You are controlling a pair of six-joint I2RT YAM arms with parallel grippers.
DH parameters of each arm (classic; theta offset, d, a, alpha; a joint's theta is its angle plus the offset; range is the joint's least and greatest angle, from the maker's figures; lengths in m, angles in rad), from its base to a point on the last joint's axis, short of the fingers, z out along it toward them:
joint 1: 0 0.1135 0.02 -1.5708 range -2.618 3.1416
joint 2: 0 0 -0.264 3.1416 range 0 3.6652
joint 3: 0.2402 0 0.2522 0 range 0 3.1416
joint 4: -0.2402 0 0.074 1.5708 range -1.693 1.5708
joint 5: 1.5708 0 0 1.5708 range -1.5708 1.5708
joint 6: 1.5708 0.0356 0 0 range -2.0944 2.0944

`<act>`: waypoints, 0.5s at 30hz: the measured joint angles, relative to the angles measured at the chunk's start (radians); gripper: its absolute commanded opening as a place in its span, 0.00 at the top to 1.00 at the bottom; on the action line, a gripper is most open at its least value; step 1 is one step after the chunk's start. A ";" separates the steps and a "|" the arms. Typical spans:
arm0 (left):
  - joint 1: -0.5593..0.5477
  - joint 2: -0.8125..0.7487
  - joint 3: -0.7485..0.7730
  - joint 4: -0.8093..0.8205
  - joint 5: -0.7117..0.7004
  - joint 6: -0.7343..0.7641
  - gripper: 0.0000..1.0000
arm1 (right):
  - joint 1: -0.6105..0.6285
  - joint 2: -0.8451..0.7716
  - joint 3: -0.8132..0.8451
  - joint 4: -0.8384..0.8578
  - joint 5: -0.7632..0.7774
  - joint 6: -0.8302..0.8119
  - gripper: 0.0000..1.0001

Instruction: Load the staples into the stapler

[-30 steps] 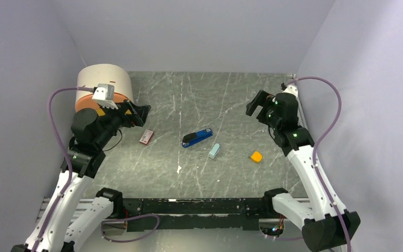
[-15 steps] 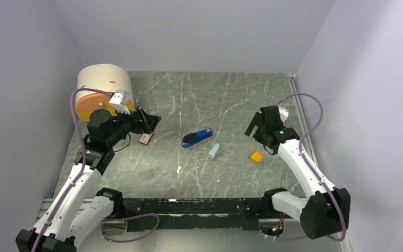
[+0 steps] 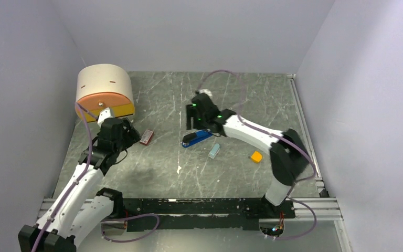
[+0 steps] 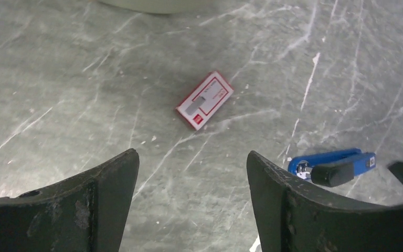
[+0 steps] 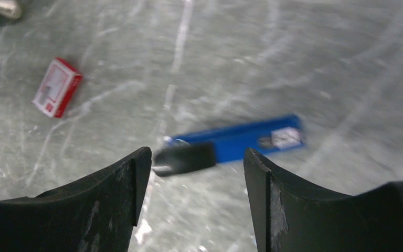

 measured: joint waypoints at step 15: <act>0.000 -0.237 0.032 -0.101 -0.154 -0.092 0.03 | 0.240 0.651 0.649 0.098 0.012 -0.025 0.28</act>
